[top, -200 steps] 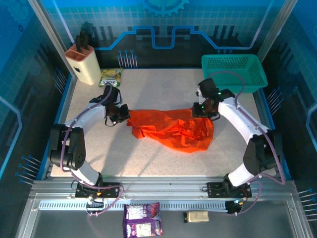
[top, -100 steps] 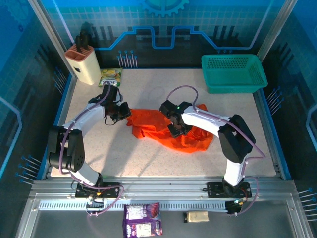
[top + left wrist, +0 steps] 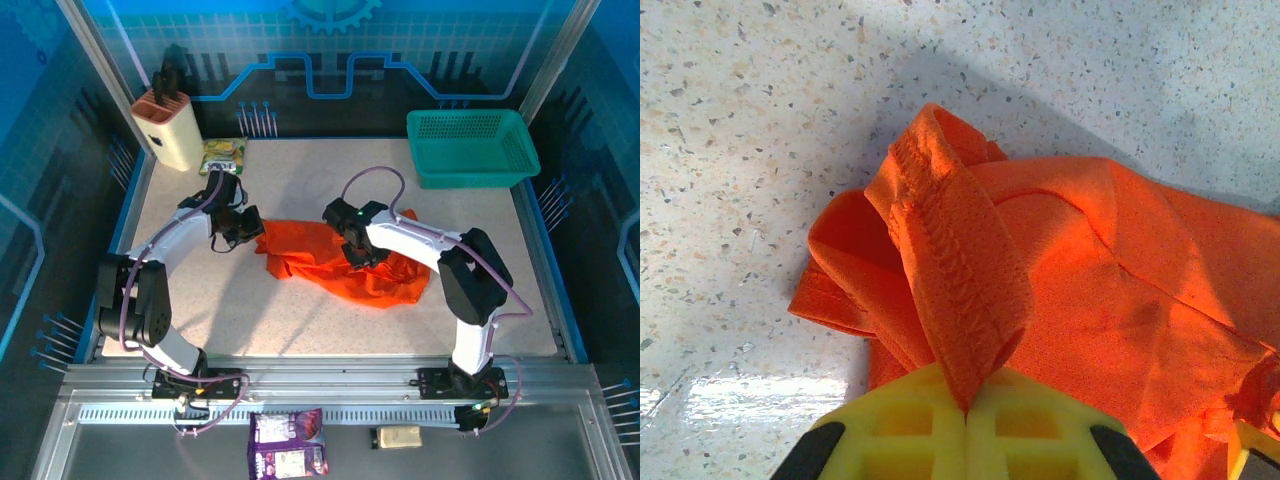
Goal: Fold the inside-out t-shirt
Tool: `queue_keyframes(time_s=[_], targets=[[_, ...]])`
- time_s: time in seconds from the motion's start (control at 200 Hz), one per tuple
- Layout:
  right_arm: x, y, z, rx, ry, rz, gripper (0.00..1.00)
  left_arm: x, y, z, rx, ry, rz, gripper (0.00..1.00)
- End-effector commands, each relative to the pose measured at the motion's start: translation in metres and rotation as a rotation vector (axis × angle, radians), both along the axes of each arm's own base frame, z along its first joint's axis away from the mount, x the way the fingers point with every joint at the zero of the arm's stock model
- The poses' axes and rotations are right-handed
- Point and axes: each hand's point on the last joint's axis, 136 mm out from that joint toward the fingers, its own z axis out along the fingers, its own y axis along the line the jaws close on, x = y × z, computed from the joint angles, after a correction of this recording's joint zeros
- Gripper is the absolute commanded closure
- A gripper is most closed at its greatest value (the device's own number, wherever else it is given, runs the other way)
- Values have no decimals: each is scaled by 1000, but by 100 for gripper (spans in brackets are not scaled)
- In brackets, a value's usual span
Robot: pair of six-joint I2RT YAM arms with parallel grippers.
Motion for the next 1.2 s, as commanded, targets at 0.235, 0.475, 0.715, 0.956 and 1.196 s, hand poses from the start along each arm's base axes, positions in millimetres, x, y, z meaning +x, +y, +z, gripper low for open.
queue_keyframes(time_s=[0.235, 0.475, 0.715, 0.956, 1.196], targets=[[4, -7, 6, 104, 10, -54, 94, 10, -3, 32, -24, -88, -14, 100], [57, -49, 112, 149, -227, -87, 100, 45, 8, 104, -57, -258, 16, 100], [102, -111, 293, 207, -605, -132, 100, 80, 30, 254, -132, -547, 31, 100], [64, -146, 417, 235, -928, -158, 100, 49, 64, 355, -142, -759, 108, 100], [23, -135, 348, 347, -814, -126, 100, 5, 73, 250, -73, -491, 177, 97]])
